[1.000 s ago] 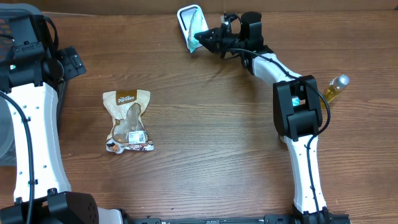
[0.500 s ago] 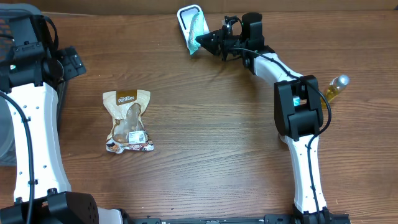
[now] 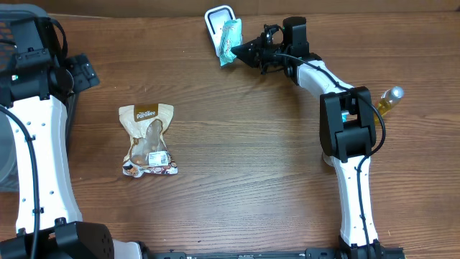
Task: Scan the item barcode
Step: 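Hold the wet-wipe pack barcode against the white scanner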
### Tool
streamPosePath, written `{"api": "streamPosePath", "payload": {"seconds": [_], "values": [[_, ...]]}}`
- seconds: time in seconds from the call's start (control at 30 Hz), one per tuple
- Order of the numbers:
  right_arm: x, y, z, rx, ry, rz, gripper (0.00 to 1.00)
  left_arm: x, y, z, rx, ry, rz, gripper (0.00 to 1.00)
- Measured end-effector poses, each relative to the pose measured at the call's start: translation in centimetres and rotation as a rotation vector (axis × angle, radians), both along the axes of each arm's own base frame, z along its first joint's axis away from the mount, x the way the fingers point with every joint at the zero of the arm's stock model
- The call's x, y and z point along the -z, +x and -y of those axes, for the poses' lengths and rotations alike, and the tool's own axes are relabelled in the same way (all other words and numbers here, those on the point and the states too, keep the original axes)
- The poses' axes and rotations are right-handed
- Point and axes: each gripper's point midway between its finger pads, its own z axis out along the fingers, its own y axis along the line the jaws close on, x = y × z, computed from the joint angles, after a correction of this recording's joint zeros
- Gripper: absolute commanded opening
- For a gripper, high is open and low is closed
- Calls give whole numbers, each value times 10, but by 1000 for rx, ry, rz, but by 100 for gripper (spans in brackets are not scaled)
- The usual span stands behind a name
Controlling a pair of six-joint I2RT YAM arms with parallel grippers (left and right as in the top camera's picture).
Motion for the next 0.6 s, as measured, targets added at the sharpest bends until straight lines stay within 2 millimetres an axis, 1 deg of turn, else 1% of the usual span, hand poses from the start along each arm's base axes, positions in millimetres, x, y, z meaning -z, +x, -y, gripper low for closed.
{"api": "streamPosePath", "payload": {"seconds": [0.1, 0.27, 0.4, 0.47, 0.6], "values": [[-2, 2, 0, 19, 13, -27, 4, 0, 0, 0, 0, 0, 0, 99], [-14, 15, 1, 77, 47, -13, 4, 0, 0, 0, 0, 0, 0, 100], [-14, 20, -2, 116, 43, -23, 4, 0, 0, 0, 0, 0, 0, 100], [-13, 21, -6, 131, 35, -23, 4, 0, 0, 0, 0, 0, 0, 100], [-13, 19, -25, 145, 23, -7, 4, 0, 0, 0, 0, 0, 0, 100]]}}
